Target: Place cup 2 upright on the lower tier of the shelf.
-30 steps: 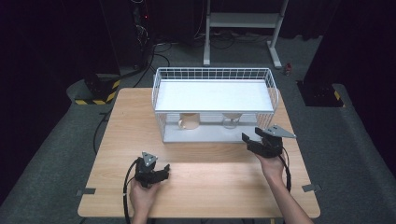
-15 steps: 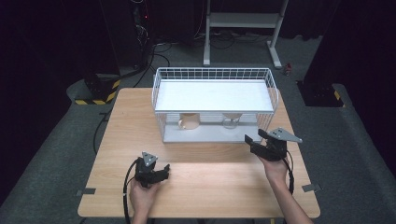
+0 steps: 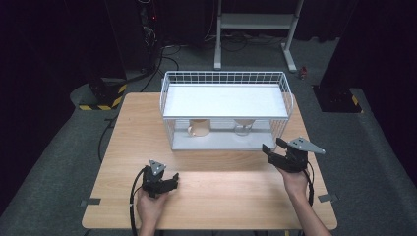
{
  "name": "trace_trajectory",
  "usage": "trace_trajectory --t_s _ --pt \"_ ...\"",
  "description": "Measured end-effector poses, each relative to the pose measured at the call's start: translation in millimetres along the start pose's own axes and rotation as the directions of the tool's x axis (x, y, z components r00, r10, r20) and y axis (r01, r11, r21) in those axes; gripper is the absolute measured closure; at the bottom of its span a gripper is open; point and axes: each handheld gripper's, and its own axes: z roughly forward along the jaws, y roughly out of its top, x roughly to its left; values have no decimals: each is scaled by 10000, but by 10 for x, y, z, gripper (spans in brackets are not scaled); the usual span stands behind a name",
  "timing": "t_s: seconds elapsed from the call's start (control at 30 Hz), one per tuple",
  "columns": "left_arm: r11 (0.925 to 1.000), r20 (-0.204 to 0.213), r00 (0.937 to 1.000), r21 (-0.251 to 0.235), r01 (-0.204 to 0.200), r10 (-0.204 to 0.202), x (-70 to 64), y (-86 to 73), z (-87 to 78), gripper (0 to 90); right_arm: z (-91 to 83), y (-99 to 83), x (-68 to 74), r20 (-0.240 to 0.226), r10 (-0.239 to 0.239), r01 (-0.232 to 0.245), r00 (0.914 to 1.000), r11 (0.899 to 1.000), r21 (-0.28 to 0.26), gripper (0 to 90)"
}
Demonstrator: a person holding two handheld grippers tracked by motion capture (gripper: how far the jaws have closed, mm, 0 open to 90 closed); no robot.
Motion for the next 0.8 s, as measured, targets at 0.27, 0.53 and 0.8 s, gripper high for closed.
trace_trajectory --t_s 0.27,0.53,0.8 --pt "10000 -7 10000 -34 34 -34 -2 0 2 226 -93 -21 -54 4 75 -75 10000 9999 -72 331" --pt "10000 -8 10000 -39 40 -40 -3 0 2 227 -194 -58 -99 110 133 -132 9999 9998 -135 331" --pt "10000 -2 10000 -37 37 -37 -3 0 3 226 -271 -103 -132 165 168 -165 9997 9997 -165 330"
